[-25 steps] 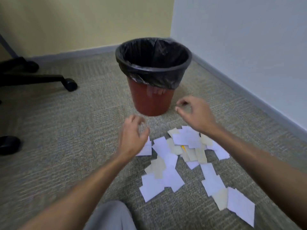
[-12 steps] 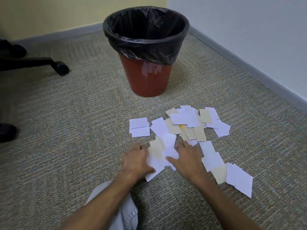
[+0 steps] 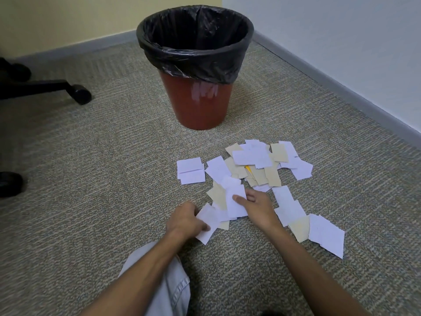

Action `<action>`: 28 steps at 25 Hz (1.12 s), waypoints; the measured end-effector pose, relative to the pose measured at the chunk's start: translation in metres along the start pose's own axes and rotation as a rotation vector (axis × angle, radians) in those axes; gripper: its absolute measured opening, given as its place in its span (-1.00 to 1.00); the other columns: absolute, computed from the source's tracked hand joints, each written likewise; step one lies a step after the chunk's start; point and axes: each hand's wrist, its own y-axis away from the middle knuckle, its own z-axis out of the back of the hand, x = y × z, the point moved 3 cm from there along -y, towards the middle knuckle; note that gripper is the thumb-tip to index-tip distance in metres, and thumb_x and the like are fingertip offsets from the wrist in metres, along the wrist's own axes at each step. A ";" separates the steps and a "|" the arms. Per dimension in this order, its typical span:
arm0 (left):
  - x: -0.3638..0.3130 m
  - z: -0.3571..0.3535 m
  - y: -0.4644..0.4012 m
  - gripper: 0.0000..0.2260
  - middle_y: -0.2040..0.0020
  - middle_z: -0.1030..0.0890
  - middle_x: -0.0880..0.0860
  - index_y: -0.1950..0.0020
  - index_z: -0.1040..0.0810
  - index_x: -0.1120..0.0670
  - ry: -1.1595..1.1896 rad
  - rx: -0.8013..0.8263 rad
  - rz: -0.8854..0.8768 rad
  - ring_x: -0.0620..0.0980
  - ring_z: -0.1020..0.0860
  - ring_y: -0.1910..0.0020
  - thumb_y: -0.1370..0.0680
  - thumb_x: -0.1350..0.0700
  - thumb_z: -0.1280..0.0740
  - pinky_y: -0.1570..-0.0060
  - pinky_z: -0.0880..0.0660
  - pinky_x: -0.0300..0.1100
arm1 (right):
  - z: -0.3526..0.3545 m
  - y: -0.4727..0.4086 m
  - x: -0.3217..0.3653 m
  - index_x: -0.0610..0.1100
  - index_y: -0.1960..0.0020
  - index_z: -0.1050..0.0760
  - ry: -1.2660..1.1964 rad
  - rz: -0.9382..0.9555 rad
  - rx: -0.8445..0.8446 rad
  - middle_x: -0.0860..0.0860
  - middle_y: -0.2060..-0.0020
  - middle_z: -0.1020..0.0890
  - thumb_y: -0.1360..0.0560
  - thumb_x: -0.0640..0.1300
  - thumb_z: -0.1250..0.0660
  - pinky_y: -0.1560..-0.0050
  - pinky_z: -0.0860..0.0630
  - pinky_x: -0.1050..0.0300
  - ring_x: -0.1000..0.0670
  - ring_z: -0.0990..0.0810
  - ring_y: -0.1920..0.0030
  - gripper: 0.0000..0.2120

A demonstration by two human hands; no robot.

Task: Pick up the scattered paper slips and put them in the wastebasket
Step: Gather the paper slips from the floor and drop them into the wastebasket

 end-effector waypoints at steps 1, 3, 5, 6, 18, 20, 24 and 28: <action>0.003 0.001 -0.001 -0.63 0.04 -0.67 0.03 0.01 -0.63 0.04 0.026 0.004 -0.003 0.05 -0.60 0.05 -0.27 -0.06 -0.56 0.09 -0.52 -0.12 | -0.003 -0.002 0.004 -0.15 -0.10 -0.60 -0.005 0.000 -0.002 -0.03 0.04 -0.69 -0.53 -0.15 -0.37 0.01 -0.59 0.13 0.06 -0.66 0.05 -0.84; 0.007 0.003 -0.003 -0.68 0.13 -0.65 0.03 0.00 -0.66 0.07 0.076 -0.001 -0.007 0.04 -0.59 0.13 -0.31 -0.02 -0.54 0.18 -0.46 -0.17 | -0.010 -0.009 0.008 -0.13 0.12 -0.59 0.068 0.020 -0.014 -0.02 0.24 -0.64 -0.53 -0.12 -0.38 0.16 -0.51 0.08 0.03 -0.60 0.21 -0.91; 0.009 0.005 -0.003 -0.71 0.20 -0.61 0.03 -0.01 -0.67 0.08 0.111 -0.005 -0.013 0.02 -0.56 0.18 -0.35 0.01 -0.53 0.22 -0.38 -0.21 | -0.017 -0.017 0.010 -0.05 0.27 -0.45 0.222 0.063 0.003 0.01 0.33 -0.45 -0.52 -0.09 -0.39 0.22 -0.36 0.09 0.04 -0.43 0.31 -0.79; 0.008 0.005 -0.002 -0.72 0.19 -0.61 0.02 -0.02 -0.68 0.07 0.119 -0.015 -0.022 0.01 -0.57 0.18 -0.35 0.02 -0.53 0.21 -0.39 -0.21 | -0.020 -0.019 0.010 -0.09 0.22 -0.47 0.308 0.086 0.016 -0.04 0.26 -0.47 -0.51 -0.08 -0.40 0.15 -0.39 0.07 0.01 -0.46 0.24 -0.82; -0.004 0.000 -0.005 -0.66 -0.35 -0.36 0.04 -0.22 -0.55 0.10 0.001 -0.057 -0.262 0.08 -0.22 -0.38 -0.48 0.02 -0.41 -0.36 -0.24 0.01 | -0.027 -0.024 0.001 -0.09 -0.13 -0.45 0.472 0.151 0.011 0.00 0.04 -0.55 -0.45 -0.09 -0.45 0.01 -0.48 0.04 -0.07 -0.54 0.00 -0.70; -0.008 -0.001 -0.003 -0.61 -0.45 -0.25 0.03 -0.33 -0.47 0.05 -0.071 -0.040 -0.297 0.07 -0.10 -0.46 -0.51 0.03 -0.35 -0.40 -0.18 0.09 | -0.010 -0.031 0.002 -0.05 -0.12 -0.43 0.217 0.077 -0.047 -0.01 0.01 -0.56 -0.43 -0.15 -0.48 0.05 -0.51 0.09 -0.03 -0.55 -0.01 -0.67; -0.013 -0.008 -0.004 -0.59 -0.56 -0.06 -0.01 -0.37 -0.39 0.07 -0.173 0.039 -0.352 0.07 0.06 -0.53 -0.53 0.04 -0.27 -0.44 -0.12 0.20 | 0.013 -0.045 -0.004 -0.06 -0.14 -0.46 -0.053 -0.025 -0.155 -0.11 -0.09 -0.65 -0.43 -0.20 -0.48 -0.08 -0.58 -0.08 -0.09 -0.63 -0.07 -0.67; -0.017 -0.011 -0.001 -0.61 -0.50 -0.12 0.05 -0.32 -0.40 0.10 -0.237 0.051 -0.421 0.09 -0.04 -0.48 -0.52 0.02 -0.28 -0.40 -0.20 0.12 | 0.002 -0.044 -0.010 -0.18 -0.30 -0.44 0.314 0.061 -0.111 -0.09 -0.19 -0.57 -0.53 -0.09 -0.36 -0.13 -0.49 0.02 -0.11 -0.55 -0.18 -0.62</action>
